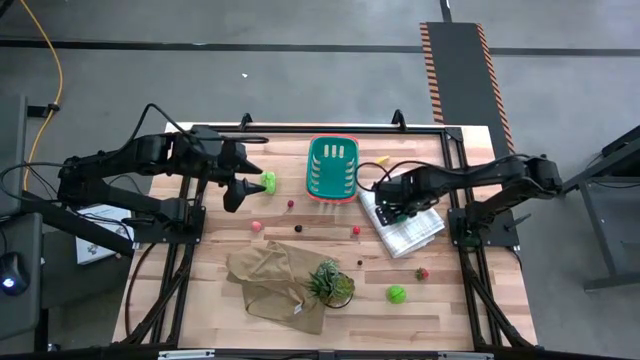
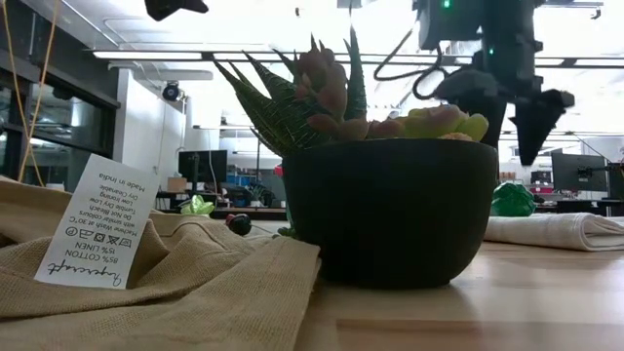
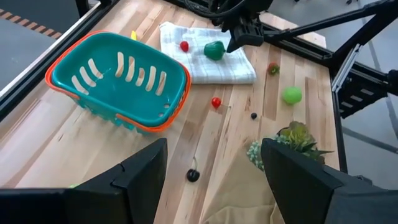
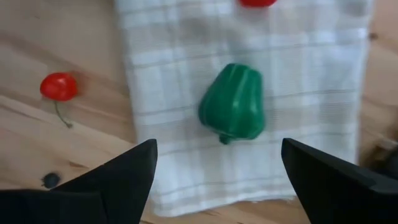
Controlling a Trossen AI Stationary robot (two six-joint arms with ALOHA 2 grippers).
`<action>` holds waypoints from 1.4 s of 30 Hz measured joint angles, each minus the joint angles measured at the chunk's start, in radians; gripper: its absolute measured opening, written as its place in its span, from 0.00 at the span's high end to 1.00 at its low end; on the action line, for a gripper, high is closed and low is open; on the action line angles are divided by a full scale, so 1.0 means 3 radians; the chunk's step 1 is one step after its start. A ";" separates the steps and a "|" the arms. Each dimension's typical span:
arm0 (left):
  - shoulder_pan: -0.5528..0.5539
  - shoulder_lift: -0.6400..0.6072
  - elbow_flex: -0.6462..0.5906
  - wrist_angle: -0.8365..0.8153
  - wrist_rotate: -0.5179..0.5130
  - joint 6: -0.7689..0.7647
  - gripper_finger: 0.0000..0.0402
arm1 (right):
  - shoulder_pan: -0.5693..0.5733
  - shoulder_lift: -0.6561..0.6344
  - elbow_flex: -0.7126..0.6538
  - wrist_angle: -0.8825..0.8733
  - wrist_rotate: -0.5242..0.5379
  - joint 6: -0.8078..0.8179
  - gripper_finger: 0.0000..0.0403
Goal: Pick and placing Produce into tupperware
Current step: Put the green bell pepper into the green basket
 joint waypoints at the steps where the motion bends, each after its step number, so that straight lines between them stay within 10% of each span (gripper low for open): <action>1: 0.0000 0.0000 0.0000 -0.0018 0.0000 0.0000 0.38 | -0.0010 0.0001 -0.0055 0.0077 -0.0048 0.0015 0.17; 31: 0.0000 0.0000 0.0000 -0.0033 -0.0013 -0.0025 0.38 | -0.0377 0.0011 -0.0616 0.0704 -0.0132 -0.0106 0.17; 42: 0.0000 0.0000 0.0000 -0.0032 -0.0014 -0.0025 0.38 | -0.0377 0.0011 -0.0616 0.0705 -0.0224 -0.0115 0.33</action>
